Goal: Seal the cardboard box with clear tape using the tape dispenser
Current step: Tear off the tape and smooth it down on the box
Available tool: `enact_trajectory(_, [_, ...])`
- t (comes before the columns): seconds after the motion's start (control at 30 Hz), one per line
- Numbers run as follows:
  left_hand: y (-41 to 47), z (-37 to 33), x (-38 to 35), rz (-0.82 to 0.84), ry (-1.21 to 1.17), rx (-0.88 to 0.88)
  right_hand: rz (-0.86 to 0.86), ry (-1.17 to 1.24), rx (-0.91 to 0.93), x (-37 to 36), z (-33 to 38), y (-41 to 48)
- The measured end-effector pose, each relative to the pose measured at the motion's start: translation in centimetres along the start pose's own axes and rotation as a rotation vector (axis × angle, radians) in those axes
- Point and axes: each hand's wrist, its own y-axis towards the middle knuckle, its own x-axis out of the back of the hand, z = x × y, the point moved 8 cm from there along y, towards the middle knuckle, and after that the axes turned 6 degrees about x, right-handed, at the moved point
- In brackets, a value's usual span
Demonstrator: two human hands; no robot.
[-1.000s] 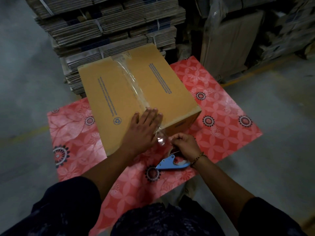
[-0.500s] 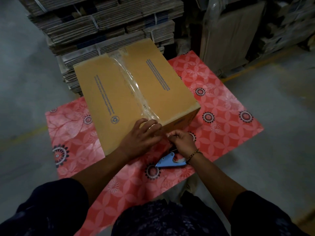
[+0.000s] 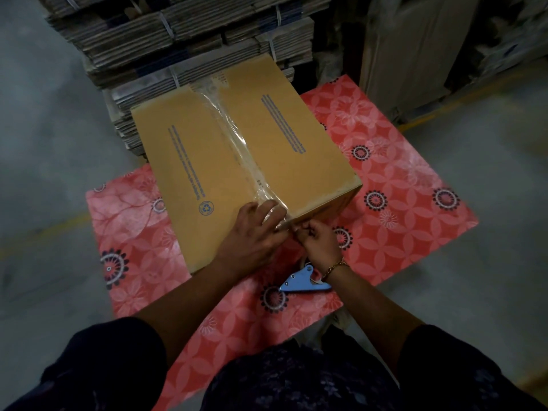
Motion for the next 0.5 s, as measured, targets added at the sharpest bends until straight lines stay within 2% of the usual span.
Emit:
enact_trajectory(0.2, [0.1, 0.0, -0.9, 0.166, 0.029, 0.009, -0.009, -0.023, 0.019, 0.0, 0.5, -0.1])
enact_trajectory(0.37, [-0.4, 0.7, -0.6, 0.168, -0.104, 0.051, 0.008, -0.096, 0.039, 0.1, 1.2, -0.2])
enact_trajectory(0.4, [-0.6, 0.8, -0.5, 0.171, -0.132, 0.072, 0.027, -0.170, 0.054, 0.3, 1.5, -0.1])
enact_trajectory(0.5, [-1.0, 1.3, -0.1, 0.148, -0.172, 0.222, 0.078, -0.609, 0.193, 1.7, 3.0, 0.0])
